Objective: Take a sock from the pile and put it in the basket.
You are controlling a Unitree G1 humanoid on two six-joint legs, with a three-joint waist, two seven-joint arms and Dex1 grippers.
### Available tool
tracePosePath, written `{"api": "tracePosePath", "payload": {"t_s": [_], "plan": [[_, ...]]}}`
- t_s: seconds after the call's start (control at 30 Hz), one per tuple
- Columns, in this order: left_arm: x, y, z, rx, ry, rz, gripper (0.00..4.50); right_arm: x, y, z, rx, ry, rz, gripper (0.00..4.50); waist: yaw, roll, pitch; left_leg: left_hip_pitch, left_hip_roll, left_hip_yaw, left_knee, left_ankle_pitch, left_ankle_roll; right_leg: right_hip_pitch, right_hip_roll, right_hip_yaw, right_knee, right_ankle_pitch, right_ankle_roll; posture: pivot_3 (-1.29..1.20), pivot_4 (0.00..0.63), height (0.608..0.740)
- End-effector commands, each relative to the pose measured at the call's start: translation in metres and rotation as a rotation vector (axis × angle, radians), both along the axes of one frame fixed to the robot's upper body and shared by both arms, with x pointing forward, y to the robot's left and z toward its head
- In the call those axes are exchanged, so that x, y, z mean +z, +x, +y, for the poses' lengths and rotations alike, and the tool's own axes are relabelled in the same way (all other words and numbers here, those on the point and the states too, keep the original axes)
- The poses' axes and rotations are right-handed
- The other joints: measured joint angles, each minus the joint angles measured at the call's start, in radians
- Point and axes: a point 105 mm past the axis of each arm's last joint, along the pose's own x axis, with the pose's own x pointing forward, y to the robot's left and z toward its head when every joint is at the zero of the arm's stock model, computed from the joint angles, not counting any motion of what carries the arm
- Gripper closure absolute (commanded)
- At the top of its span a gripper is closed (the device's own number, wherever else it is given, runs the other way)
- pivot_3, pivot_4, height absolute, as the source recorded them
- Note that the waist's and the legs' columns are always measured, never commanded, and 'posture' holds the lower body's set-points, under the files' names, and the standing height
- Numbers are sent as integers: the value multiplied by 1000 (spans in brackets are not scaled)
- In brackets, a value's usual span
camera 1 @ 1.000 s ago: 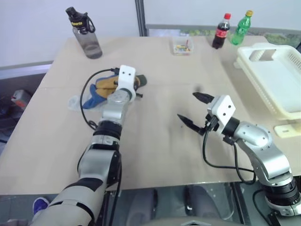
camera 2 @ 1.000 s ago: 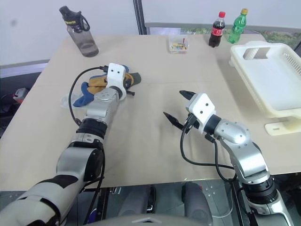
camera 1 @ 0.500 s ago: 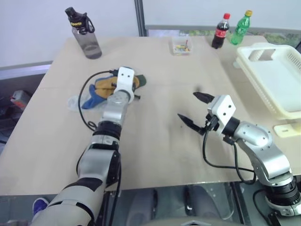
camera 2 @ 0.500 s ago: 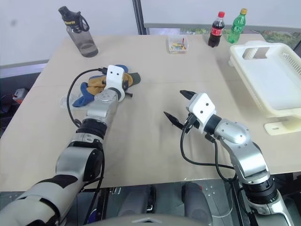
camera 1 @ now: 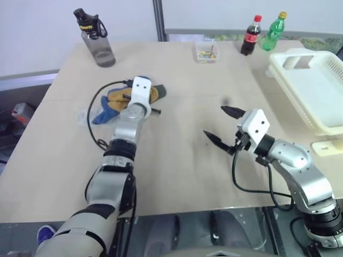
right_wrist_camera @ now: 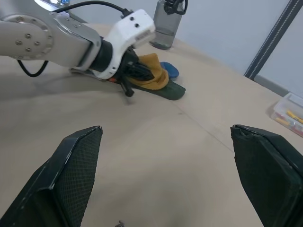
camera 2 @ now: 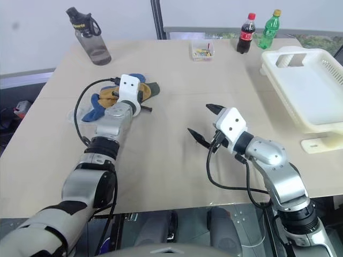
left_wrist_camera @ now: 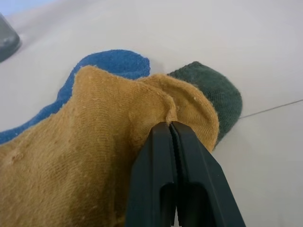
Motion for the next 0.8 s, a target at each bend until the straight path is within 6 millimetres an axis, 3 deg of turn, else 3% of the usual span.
{"api": "tracePosePath", "payload": {"t_s": [0.03,0.2,0.33,0.43,0.63,0.73,0.8], "plan": [[30,-18,-3,-137,-61,-70,4448,14,-4,-6,-21,16,-58,0,0,0,0,0,0,0,0,0,0,0,0,0,0,0,0,0,150,740],[36,-58,-19,-378,-130,19,4448,13,-7,-12,-42,19,-50,0,1,0,0,0,1,0,0,0,0,0,0,0,0,0,0,0,150,740],[36,-107,-47,-642,-220,214,4448,11,-10,-20,-70,23,-35,0,3,0,0,1,1,-1,1,0,1,0,0,0,2,0,0,0,150,740],[17,-138,-80,-791,-267,429,4448,9,-16,-34,-116,14,-21,0,5,1,0,2,1,-1,1,-2,3,1,0,0,2,0,0,0,150,740],[-11,-142,-190,-950,-436,600,4448,-2,-34,-60,-226,-19,44,0,29,0,-1,6,-1,-1,4,-2,4,12,-1,-5,-3,0,0,0,150,740],[-13,-147,-223,-1036,-471,632,4448,-11,-42,-63,-249,-36,120,0,21,1,-1,7,-1,-1,4,-2,4,11,0,-3,-3,0,0,0,150,740],[-13,-148,-231,-1063,-479,638,3901,-17,-45,-62,-260,-26,173,0,5,1,-2,8,0,0,2,-2,4,11,1,-2,-3,0,0,0,150,740]]}}
